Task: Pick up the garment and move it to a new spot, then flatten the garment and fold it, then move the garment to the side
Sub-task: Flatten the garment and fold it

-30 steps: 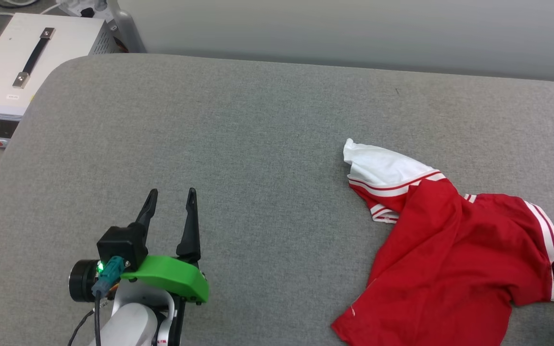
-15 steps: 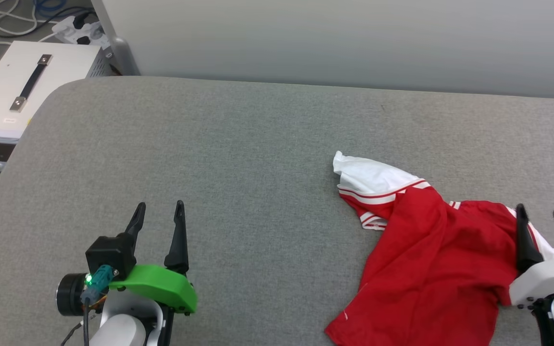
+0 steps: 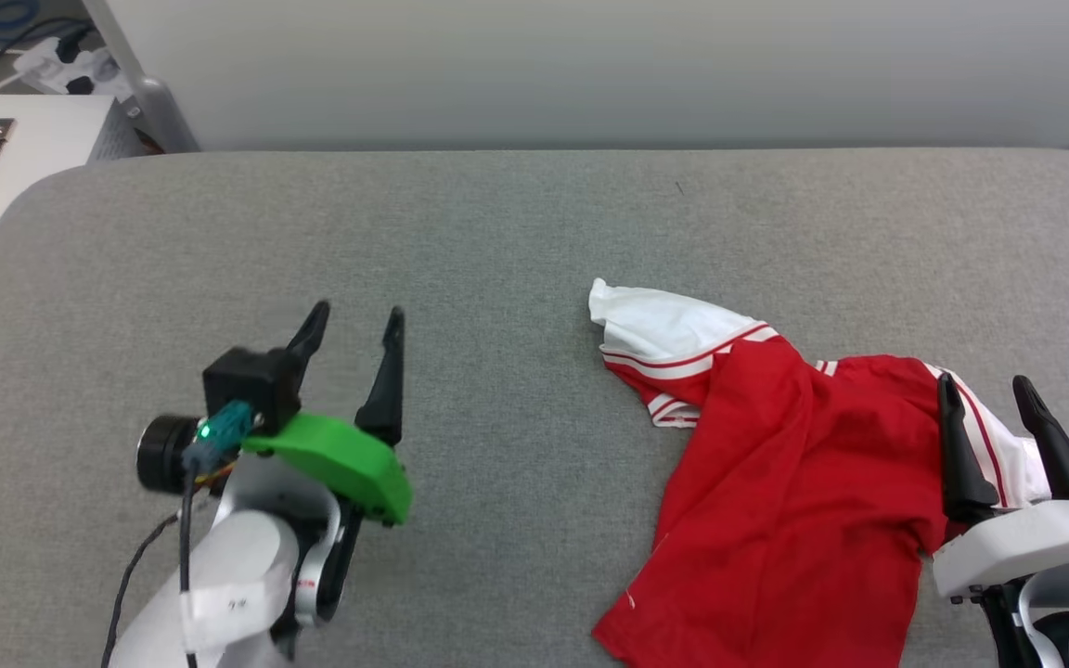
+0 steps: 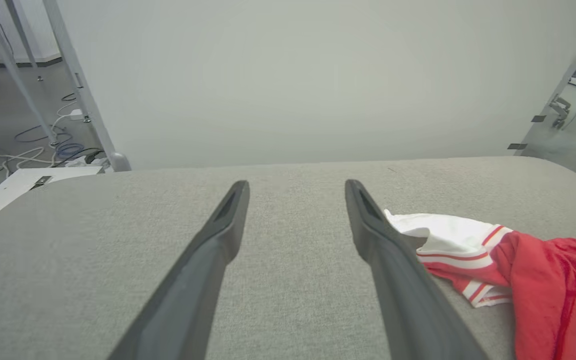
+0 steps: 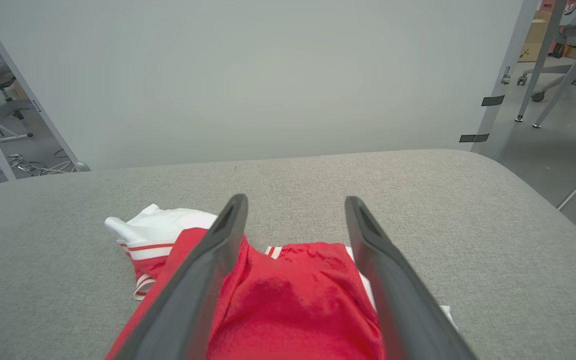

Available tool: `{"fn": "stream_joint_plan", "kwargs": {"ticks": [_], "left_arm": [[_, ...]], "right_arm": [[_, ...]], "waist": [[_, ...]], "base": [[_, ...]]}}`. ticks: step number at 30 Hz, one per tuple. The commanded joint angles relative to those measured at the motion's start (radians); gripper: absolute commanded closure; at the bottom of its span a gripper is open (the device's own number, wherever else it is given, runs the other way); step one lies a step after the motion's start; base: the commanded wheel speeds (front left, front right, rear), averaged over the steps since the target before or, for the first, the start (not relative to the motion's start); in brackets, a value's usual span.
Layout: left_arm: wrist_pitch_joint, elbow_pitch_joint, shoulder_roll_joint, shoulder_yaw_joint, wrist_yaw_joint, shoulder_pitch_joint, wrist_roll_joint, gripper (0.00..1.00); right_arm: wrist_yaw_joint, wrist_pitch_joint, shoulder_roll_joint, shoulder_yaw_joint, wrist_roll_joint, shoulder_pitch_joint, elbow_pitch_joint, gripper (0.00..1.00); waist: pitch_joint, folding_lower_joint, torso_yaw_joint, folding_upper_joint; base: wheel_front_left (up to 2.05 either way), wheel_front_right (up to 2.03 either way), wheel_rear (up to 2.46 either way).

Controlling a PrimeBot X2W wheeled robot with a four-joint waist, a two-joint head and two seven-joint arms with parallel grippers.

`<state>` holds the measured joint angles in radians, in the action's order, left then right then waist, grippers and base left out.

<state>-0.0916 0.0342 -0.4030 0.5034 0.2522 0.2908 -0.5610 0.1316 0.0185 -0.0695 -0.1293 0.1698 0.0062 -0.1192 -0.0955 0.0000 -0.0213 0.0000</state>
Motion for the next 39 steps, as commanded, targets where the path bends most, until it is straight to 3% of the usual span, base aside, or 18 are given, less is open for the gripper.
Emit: {"fn": "stream_joint_plan", "kwargs": {"ticks": [1,7,17,26,34,35,36,37,39], "left_arm": [[0.026,0.017,0.016,0.016,-0.023,0.061,0.002,0.00],[0.185,0.147,0.090,0.104,-0.140,0.280,-0.025,0.00],[0.420,0.474,0.232,0.214,-0.281,0.585,-0.054,0.00],[0.564,0.795,0.270,0.294,-0.337,0.745,-0.022,0.00],[0.752,0.966,0.311,0.390,-0.379,0.745,-0.054,0.00],[0.764,0.972,0.314,0.398,-0.380,0.741,-0.062,0.50],[0.768,0.975,0.317,0.406,-0.381,0.738,-0.072,0.93],[0.769,0.975,0.319,0.412,-0.382,0.734,-0.081,1.00],[0.754,0.964,0.318,0.424,-0.382,0.726,-0.102,1.00]], "right_arm": [[-0.001,0.004,0.004,0.003,-0.004,0.001,-0.012,0.00],[-0.001,0.002,0.009,0.006,0.000,-0.016,-0.023,0.00],[-0.001,-0.009,0.014,0.001,0.007,-0.060,-0.023,0.00],[-0.001,-0.027,0.016,0.020,0.027,-0.088,-0.004,0.00],[-0.001,-0.042,0.018,0.028,0.040,-0.104,0.018,0.00],[-0.001,-0.042,0.018,0.029,0.041,-0.107,0.020,0.00],[-0.001,-0.043,0.018,0.030,0.042,-0.109,0.022,0.00],[-0.001,-0.042,0.018,0.029,0.042,-0.109,0.023,0.00],[-0.001,-0.040,0.018,0.029,0.042,-0.109,0.027,0.00]], "waist": [[-0.050,0.0000,0.047,0.0000],[-0.105,0.0000,0.101,0.0000],[-0.198,0.0000,0.156,0.0000],[-0.265,0.0000,0.189,0.0000],[-0.284,0.0000,0.190,0.0000],[-0.284,0.0000,0.191,0.0000],[-0.285,0.0000,0.190,0.0000],[-0.284,0.0000,0.189,0.0000],[-0.280,0.0000,0.185,0.0000]], "base": [[0.00,0.00,0.00],[0.00,0.00,0.00],[0.00,0.00,0.00],[0.00,0.00,0.00],[0.00,0.00,0.00],[0.00,0.00,0.00],[0.00,0.00,0.00],[0.00,0.00,0.00],[0.00,0.00,0.00]]}}
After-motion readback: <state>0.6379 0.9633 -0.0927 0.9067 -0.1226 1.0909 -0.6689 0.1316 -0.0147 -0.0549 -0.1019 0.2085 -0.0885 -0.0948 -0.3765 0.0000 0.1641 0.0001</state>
